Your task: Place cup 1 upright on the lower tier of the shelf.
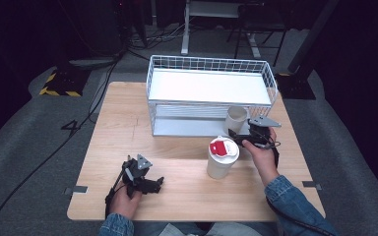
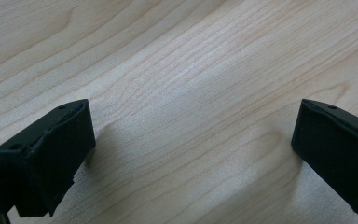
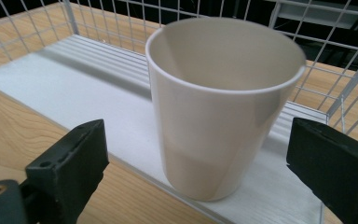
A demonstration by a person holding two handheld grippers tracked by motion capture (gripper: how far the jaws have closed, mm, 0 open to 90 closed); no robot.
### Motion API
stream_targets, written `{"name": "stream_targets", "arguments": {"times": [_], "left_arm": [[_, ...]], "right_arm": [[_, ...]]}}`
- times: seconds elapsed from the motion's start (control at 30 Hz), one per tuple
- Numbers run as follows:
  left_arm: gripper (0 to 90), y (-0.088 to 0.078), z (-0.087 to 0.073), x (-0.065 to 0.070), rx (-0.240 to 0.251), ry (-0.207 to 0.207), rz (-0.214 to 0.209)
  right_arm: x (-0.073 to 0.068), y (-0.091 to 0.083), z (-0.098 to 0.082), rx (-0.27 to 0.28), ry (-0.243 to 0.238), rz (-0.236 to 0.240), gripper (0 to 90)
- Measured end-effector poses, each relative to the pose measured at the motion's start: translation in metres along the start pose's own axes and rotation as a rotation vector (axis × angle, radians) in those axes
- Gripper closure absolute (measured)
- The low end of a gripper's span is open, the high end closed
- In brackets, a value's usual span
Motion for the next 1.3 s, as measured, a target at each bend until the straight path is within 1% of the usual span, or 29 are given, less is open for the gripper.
{"name": "stream_targets", "arguments": {"times": [0.03,0.07,0.13,0.17,0.23,0.33,0.4,0.43,0.47,0.5,0.57,0.63,0.67,0.73,0.77,0.8,0.83,0.9,0.97,1.03,1.13,1.2,1.23,1.3], "left_arm": [[0.0,0.000,0.000,0.000,0.000,0.000,0.000],[0.0,0.000,0.000,0.000,0.000,0.000,0.000],[0.0,0.000,0.000,0.000,0.000,0.000,-0.001],[0.0,0.000,0.000,0.000,0.000,0.004,0.000],[0.0,0.000,0.000,0.000,-0.001,0.005,-0.001],[0.0,0.000,0.000,-0.001,-0.001,0.008,-0.002],[0.0,0.000,0.000,-0.001,-0.002,0.008,-0.005],[0.0,0.000,0.000,-0.001,-0.006,0.017,-0.008],[0.0,0.000,0.000,-0.001,-0.007,0.017,-0.009],[0.0,0.000,0.000,-0.001,-0.007,0.018,-0.009],[0.0,0.000,0.001,-0.001,-0.005,0.018,-0.008],[0.0,0.000,0.001,-0.002,-0.007,0.022,-0.006],[0.0,0.000,0.001,-0.002,-0.007,0.022,-0.006],[0.0,0.000,0.001,-0.002,-0.008,0.022,-0.007],[0.0,0.000,0.001,-0.002,-0.007,0.023,-0.007],[0.0,0.000,0.001,-0.002,-0.007,0.023,-0.007],[0.0,0.000,0.001,-0.002,-0.008,0.023,-0.007],[0.0,0.000,0.001,-0.002,-0.007,0.021,-0.009],[0.0,0.000,0.001,-0.002,-0.007,0.021,-0.009],[0.0,0.000,0.001,-0.002,-0.008,0.021,-0.008],[0.0,0.000,0.001,-0.002,-0.008,0.022,-0.011],[0.0,0.000,0.001,-0.002,-0.008,0.022,-0.011],[0.0,0.000,0.001,-0.002,-0.008,0.022,-0.011],[0.0,0.000,0.001,-0.002,-0.009,0.022,-0.010]], "right_arm": [[0.002,-0.004,0.001,0.005,0.007,0.010,5.9],[0.002,-0.007,0.001,-0.001,0.012,0.016,5.9],[0.002,-0.010,0.002,0.003,0.010,0.018,5.9],[0.004,-0.017,0.004,0.011,0.008,0.027,6.1],[0.005,-0.019,0.004,0.013,0.012,0.025,6.1],[0.008,-0.030,0.005,0.017,0.018,0.042,6.7],[0.010,-0.036,0.005,0.024,0.015,0.048,7.0],[0.011,-0.039,0.005,0.024,0.014,0.057,7.4],[0.015,-0.046,0.004,0.028,0.009,0.062,7.7],[0.015,-0.046,0.004,0.028,0.009,0.062,7.7],[0.019,-0.052,0.003,0.029,0.010,0.063,8.0],[0.024,-0.063,0.003,0.035,0.013,0.069,8.0],[0.024,-0.063,0.003,0.035,0.013,0.069,8.0],[0.026,-0.069,0.003,0.036,0.012,0.077,8.0],[0.026,-0.077,0.003,0.041,0.005,0.092,9.1],[0.026,-0.077,0.003,0.041,0.005,0.092,9.1],[0.026,-0.083,0.002,0.040,0.007,0.107,9.9],[0.026,-0.086,0.002,0.046,0.003,0.113,9.9],[0.024,-0.097,-0.001,0.049,0.008,0.133,10.0],[0.024,-0.099,-0.002,0.050,0.010,0.138,10.0],[0.021,-0.110,-0.005,0.052,0.014,0.159,10.3],[0.019,-0.115,-0.008,0.049,0.004,0.182,10.6],[0.017,-0.121,-0.011,0.047,-0.013,0.204,10.5],[0.016,-0.123,-0.013,0.045,-0.020,0.211,10.5]]}}
Point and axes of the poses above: each handheld gripper's, and its own axes: y roughly forward along the jaws, z roughly out of its top, x roughly to its right, the point moved 9 cm from there along y, roughly forward along the jaws, and after that the axes turned 15 degrees about -z, right-handed, at the moved point
